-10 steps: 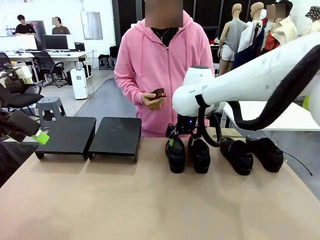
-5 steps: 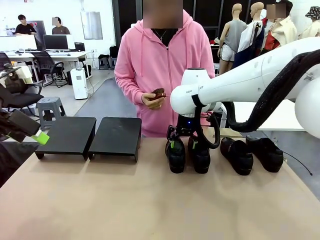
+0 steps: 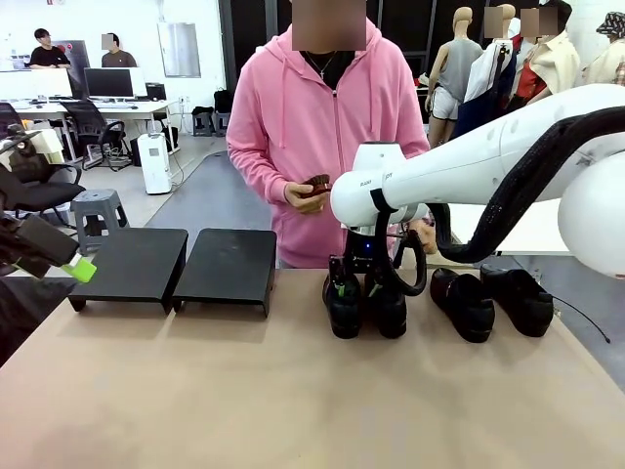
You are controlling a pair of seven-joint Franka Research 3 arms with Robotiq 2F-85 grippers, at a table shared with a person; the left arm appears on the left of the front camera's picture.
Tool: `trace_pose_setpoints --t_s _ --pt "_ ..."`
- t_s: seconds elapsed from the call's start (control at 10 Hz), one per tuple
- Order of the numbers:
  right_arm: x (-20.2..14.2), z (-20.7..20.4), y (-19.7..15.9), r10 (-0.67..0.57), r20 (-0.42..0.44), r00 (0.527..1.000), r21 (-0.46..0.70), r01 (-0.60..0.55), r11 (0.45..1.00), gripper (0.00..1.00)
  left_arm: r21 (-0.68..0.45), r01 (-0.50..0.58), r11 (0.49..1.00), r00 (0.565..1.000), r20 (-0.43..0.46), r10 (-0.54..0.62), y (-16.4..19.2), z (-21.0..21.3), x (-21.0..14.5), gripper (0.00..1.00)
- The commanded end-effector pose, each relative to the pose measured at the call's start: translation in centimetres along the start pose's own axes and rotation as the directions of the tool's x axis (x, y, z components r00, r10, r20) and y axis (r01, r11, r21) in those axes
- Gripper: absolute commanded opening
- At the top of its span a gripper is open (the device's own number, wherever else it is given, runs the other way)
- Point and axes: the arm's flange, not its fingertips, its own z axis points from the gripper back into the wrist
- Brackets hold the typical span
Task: Organize the shoes by placing them on the stand.
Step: Pick up one Shoe and place it in the middle of the table.
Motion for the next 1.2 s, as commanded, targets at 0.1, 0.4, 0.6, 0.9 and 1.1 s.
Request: trace_pose_setpoints --t_s 0.1,0.4,0.6,0.9,1.1 --pt "0.6 -0.3 0.2 0.010 -0.033 0.999 0.029 -0.009 1.000 0.00 -0.016 -0.002 1.000 1.000 0.013 0.003 0.0 -0.1 0.0 1.00" --pt "0.7 -0.4 0.6 0.017 -0.038 0.999 0.021 -0.017 1.000 0.00 -0.016 -0.002 1.000 1.000 0.013 0.003 0.0 -0.1 0.0 1.00" --pt "0.7 -0.5 0.7 0.020 -0.042 0.999 0.024 -0.019 1.000 0.00 -0.016 -0.002 1.000 1.000 0.013 0.003 0.0 -0.1 0.0 1.00" --pt "0.7 -0.6 0.7 0.018 -0.043 0.999 0.018 -0.017 1.000 0.00 -0.016 -0.002 1.000 1.000 0.013 0.003 0.0 -0.1 0.0 1.00" --pt "0.0 1.0 0.4 0.065 -0.033 0.997 0.034 -0.064 0.997 0.00 -0.016 -0.002 1.000 1.000 0.013 0.003 0.0 -0.1 0.0 1.00"
